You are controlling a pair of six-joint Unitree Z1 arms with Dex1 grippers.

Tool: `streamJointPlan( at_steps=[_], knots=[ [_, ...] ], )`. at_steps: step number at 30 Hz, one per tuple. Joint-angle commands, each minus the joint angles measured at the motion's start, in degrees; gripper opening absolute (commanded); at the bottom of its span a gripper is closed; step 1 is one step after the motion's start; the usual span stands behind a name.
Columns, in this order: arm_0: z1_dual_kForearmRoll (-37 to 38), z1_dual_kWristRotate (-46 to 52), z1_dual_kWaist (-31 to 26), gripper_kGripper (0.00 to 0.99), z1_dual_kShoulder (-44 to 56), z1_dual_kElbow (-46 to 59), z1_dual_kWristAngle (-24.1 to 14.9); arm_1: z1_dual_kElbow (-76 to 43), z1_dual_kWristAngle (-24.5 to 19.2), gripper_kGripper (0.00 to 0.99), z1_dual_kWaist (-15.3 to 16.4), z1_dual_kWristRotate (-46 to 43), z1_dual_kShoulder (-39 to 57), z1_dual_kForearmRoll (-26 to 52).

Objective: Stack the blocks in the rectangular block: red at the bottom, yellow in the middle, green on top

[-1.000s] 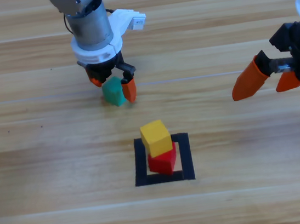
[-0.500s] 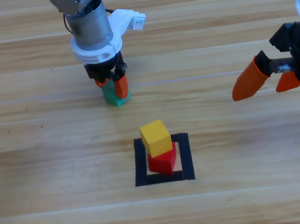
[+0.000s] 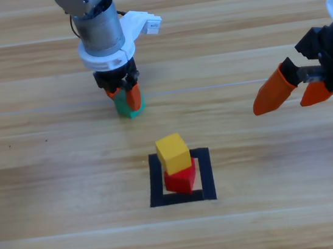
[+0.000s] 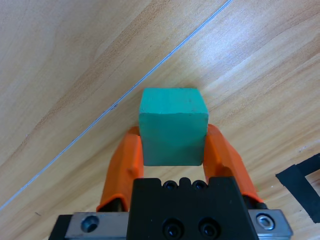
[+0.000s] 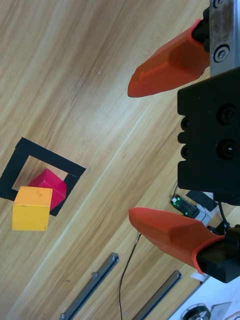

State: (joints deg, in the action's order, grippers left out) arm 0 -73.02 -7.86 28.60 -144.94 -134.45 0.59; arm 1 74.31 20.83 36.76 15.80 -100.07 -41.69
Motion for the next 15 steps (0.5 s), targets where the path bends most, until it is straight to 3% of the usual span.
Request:
streamJointPlan(
  at_steps=[1,2,8,15],
  knots=[
    [-0.64,-0.05,0.49,0.101,-3.15,0.24,0.82,-1.62,1.15,0.977,-1.34,-0.77,0.14,1.08],
    [-0.64,-0.05,0.49,0.063,-3.07,0.24,0.73,-1.62,1.23,0.977,-1.34,-0.85,0.14,1.17],
    [-1.43,1.09,0.49,0.063,0.19,-0.91,2.58,-1.8,1.23,0.977,-1.34,-0.85,0.14,1.26],
    [-7.67,6.8,-1.18,0.061,8.27,-7.06,6.18,-1.97,1.15,0.977,-1.34,-1.03,0.14,1.44]
  ],
)
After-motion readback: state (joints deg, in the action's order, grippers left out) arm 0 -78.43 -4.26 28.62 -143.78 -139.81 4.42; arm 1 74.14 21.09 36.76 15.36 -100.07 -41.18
